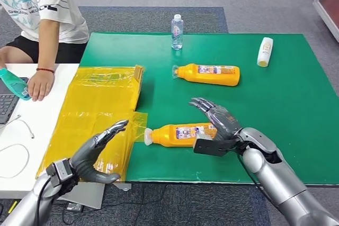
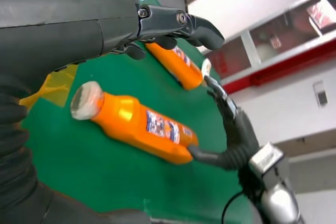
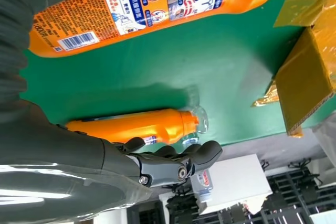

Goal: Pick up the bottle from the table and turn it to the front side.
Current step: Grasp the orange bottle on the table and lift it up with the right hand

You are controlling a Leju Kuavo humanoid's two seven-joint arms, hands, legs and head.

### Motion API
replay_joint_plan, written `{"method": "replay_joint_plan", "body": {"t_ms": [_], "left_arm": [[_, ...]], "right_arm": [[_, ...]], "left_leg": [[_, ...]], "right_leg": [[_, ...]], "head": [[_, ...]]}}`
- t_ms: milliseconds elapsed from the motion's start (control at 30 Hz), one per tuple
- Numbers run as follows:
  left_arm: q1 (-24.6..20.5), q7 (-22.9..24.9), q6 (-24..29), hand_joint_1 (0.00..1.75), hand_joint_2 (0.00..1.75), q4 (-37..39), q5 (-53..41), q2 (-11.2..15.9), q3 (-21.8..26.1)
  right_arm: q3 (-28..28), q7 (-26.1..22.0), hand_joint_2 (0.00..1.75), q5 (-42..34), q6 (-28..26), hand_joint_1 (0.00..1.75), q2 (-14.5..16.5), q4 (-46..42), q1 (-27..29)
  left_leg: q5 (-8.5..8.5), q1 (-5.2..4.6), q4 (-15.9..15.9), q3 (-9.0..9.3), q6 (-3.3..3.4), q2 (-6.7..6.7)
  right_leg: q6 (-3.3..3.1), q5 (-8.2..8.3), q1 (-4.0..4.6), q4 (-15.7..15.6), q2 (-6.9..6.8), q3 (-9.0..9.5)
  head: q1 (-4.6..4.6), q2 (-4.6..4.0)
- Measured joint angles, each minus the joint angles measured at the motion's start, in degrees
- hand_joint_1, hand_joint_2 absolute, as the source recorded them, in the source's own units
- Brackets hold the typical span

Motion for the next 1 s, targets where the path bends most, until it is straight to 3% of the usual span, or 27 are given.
{"method": "replay_joint_plan", "body": {"t_ms": [300, 1000], "left_arm": [[-0.04, -0.03, 0.85, 0.00, 1.75, -2.53, 0.62, 4.23, -3.45], [-1.20, -0.03, 4.15, 0.00, 1.75, -2.61, 0.08, 5.15, -6.61]], "right_arm": [[2.77, 0.83, 1.75, -1.18, 0.78, 0.00, -0.36, 1.94, -2.29], [9.03, 2.22, 1.75, -1.79, 4.17, 0.00, -1.19, 9.62, -5.71]], "left_leg": [[-0.01, -0.01, 0.00, 0.00, 0.01, -0.01], [0.00, -0.01, 0.00, 0.00, 0.01, -0.01]], "right_leg": [[0.02, 0.02, -0.02, -0.01, 0.00, 0.01], [0.02, 0.03, -0.01, -0.01, 0.01, 0.00]], "head": [[-0.01, 0.00], [0.00, 0.00]]}}
